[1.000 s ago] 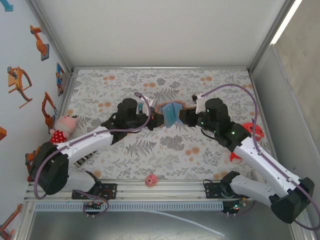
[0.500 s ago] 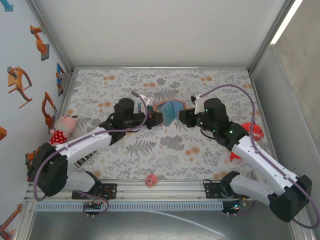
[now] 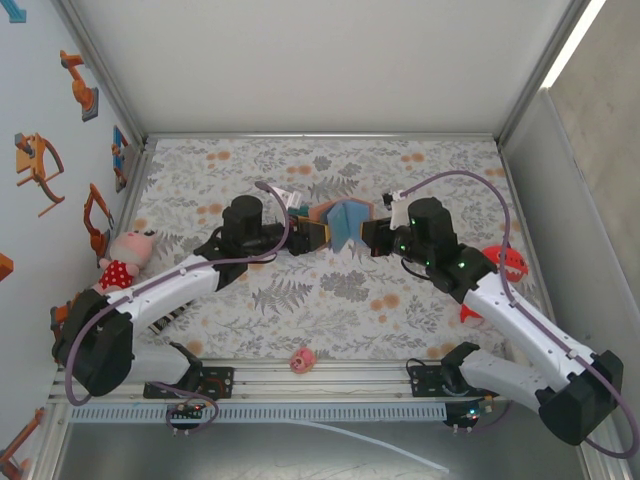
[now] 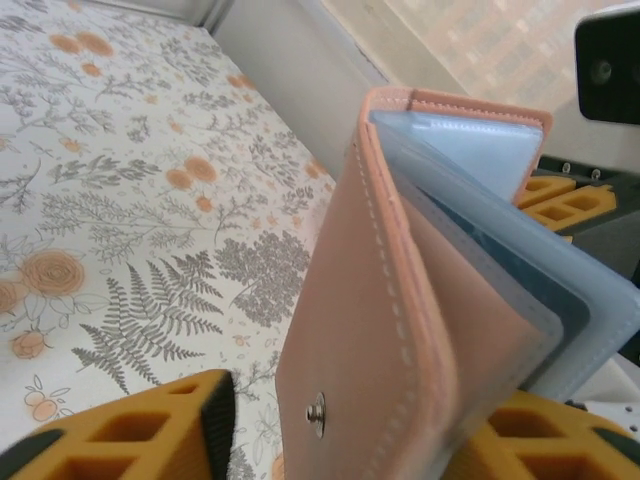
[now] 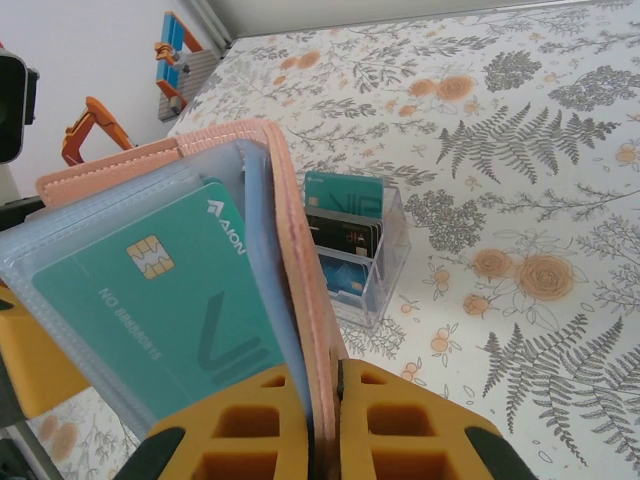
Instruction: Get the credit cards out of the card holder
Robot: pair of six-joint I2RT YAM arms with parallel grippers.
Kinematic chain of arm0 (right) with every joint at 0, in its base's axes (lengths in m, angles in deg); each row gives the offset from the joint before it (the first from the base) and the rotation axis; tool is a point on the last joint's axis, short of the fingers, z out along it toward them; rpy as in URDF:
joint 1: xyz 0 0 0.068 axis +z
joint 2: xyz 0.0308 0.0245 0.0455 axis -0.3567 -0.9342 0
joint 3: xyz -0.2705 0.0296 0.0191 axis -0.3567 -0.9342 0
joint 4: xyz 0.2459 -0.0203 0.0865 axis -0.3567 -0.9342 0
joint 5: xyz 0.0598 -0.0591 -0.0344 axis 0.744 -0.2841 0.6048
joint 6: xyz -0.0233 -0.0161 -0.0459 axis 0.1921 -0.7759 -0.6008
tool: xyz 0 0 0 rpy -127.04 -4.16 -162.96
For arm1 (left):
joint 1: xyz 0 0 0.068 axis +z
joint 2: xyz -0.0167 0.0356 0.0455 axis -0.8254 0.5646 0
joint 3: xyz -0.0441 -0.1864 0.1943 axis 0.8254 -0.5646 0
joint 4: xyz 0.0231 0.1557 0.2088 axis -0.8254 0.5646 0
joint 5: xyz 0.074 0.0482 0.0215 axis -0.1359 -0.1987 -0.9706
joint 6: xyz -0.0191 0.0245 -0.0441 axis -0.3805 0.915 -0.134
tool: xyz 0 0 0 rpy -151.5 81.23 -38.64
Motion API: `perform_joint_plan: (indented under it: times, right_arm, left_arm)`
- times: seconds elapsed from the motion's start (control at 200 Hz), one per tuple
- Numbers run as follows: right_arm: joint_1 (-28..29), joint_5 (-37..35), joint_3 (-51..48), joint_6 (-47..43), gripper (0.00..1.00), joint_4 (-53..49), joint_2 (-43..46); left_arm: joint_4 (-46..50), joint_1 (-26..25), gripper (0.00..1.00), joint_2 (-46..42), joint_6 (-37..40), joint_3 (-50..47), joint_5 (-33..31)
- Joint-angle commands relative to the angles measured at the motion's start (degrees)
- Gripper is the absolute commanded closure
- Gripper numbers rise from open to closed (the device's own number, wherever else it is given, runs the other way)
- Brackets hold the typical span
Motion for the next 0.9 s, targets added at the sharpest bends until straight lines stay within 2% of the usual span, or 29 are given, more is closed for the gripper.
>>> perform_joint_plan:
  times: [0.0,0.095,0.195,0.421,0.606,0.736,0.891]
  right_arm:
    - [-0.2,-2.3,-0.2,1.4,1.0,0.9,2.2]
    - [-0.2,-2.7,-0.1,1.9,1.0,0.6,2.5]
    - [-0.2,-2.7,0.1,2.0,1.0,0.6,2.3]
    - [-0.2,-4.0,0.3,2.5,1.0,0.0,2.5]
    - [-0.2,-3.9,0.4,2.9,1.0,0.1,2.4]
    - [-0.2,-3.0,0.4,3.2,1.0,0.4,2.2]
    - [-0.2,-2.6,0.5,3.3,1.0,0.4,1.9]
  left_arm:
    - [-2.0,0.7,0.39,-2.1,-1.1,-1.6,-1.0]
    - [-2.7,0.7,0.3,-2.2,-1.5,-1.9,-0.8]
    - [-5.0,0.7,0.25,-2.0,-2.9,-2.6,-0.5]
    - [-9.3,0.9,0.24,-2.0,-5.9,-4.3,-1.5]
    - [-16.1,0.8,0.17,-2.5,-8.7,-7.9,-5.1]
    - [-18.5,0.8,0.13,-1.3,-9.8,-7.8,-3.5]
    - [-20.7,0.7,0.13,1.0,-11.5,-6.9,-0.6]
